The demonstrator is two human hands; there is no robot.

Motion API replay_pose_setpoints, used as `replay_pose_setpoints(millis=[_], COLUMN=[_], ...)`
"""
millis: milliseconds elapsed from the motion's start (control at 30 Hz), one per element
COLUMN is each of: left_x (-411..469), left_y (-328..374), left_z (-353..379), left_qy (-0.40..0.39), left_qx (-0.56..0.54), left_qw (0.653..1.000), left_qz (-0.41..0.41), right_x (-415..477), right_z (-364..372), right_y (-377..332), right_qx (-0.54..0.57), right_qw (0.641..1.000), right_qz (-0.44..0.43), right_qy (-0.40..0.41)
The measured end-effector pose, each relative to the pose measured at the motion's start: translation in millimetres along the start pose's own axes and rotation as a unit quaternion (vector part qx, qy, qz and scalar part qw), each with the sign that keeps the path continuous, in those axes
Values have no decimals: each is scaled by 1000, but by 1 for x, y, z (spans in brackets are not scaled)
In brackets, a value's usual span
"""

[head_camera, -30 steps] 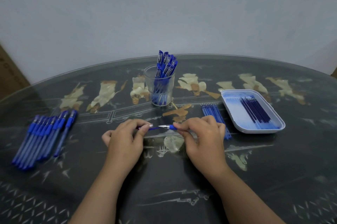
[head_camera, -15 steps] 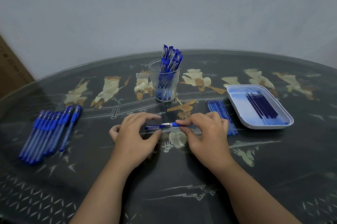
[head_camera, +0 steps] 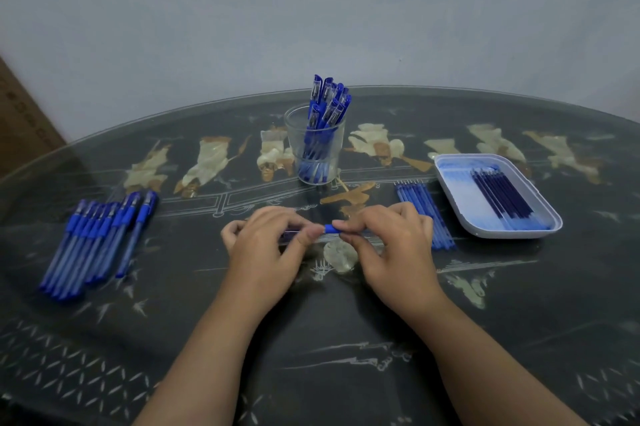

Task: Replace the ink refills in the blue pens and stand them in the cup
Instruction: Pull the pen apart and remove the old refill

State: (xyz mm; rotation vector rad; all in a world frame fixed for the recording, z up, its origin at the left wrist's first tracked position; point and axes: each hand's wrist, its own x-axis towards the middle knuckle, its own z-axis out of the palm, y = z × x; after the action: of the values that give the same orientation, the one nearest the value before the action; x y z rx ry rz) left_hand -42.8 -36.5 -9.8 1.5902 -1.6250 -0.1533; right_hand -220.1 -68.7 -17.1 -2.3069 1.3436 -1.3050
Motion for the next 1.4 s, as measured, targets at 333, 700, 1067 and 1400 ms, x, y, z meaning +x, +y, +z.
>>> replay_pose_setpoints(millis=[333,700,1067,1400], left_x=[3,3,3,0], left_y=[-1,1,2,-1], left_z=[-2,-6,-8,-25], left_qy=[-31,0,-14,65], left_qx=[-99,-91,-128,-70], left_qw=[995,996,990,992], left_qz=[-11,-2,-64,-88], right_x=[0,0,0,0], right_z=[0,0,0,-2], right_y=[0,0,-1,0], right_qx=[-5,4,5,15], right_qw=[1000,1000,1000,999], right_qz=[4,-1,6,30], right_qy=[3,-3,-7,3])
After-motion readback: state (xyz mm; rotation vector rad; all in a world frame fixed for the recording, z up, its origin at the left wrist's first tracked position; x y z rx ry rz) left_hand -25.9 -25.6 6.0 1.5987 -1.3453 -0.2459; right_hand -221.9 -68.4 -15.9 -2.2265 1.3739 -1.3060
